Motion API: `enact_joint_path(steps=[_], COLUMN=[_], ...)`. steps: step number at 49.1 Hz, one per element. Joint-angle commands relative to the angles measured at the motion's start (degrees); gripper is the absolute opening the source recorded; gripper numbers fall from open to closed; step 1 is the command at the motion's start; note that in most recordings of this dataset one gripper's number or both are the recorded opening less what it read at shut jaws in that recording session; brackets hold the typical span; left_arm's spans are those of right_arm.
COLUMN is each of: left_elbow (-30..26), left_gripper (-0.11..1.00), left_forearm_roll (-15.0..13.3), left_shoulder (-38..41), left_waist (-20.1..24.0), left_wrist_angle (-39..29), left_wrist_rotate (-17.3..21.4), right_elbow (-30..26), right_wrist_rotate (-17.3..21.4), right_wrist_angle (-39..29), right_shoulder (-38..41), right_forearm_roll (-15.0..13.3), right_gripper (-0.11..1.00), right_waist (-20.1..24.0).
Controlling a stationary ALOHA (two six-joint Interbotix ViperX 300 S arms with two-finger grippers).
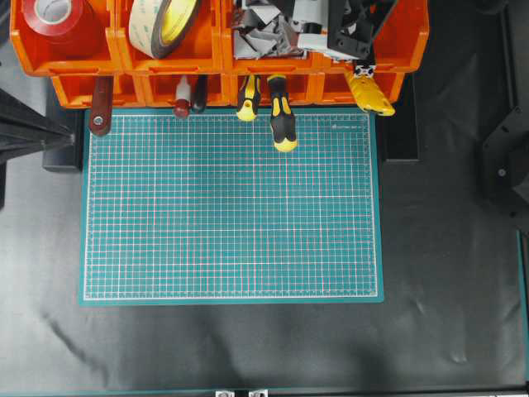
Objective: Pick corner brachets from container rack with right arm.
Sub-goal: 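Close the right gripper on several silver corner brackets and lift, then carry the held brackets with the right gripper down onto the green mat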
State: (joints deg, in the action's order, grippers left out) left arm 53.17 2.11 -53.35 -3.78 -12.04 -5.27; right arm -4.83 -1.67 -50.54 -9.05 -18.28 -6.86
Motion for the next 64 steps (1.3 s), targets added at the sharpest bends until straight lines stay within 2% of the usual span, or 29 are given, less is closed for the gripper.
enact_joint_path(steps=[1,9,30,42,48,53,58,64], left_elbow=[-1.76,-1.85,-1.93,-2.02,-2.46,-2.46,-2.46,-2.29], left_gripper=[0.00,0.00,0.00,0.00,0.00,0.00,0.00,0.01], left_forearm_roll=[0.18,0.18,0.18,0.18,0.18,0.18,0.18,0.18], left_shoulder=[0.09,-0.44,-2.02,-3.78,-5.27,-5.98,-6.06,-5.98], left_waist=[0.09,0.18,-1.14,-1.23,-1.23,-1.23,-1.23,-1.14], left_wrist_angle=[0.18,0.70,2.29,2.46,2.20,1.85,1.05,0.62], left_wrist_rotate=[0.35,-0.35,-0.44,-0.79,-0.70,-0.79,-0.70,-0.09], right_elbow=[-1.23,1.85,15.03,21.36,24.08,26.54,29.44,31.46], right_wrist_rotate=[0.26,0.35,0.70,3.69,6.24,8.17,7.91,6.86], right_wrist_angle=[-0.35,-0.97,-0.26,3.08,6.86,10.20,14.24,18.72], right_shoulder=[-0.53,-1.49,-9.40,-10.28,-9.14,-7.21,-3.60,1.14], right_forearm_roll=[-0.26,-0.26,-0.26,-0.26,-0.26,-0.26,-0.35,-2.64], right_gripper=[0.55,0.55,0.55,0.55,0.55,0.55,0.55,0.55], right_waist=[0.88,4.66,19.34,26.81,30.41,31.73,31.82,31.11])
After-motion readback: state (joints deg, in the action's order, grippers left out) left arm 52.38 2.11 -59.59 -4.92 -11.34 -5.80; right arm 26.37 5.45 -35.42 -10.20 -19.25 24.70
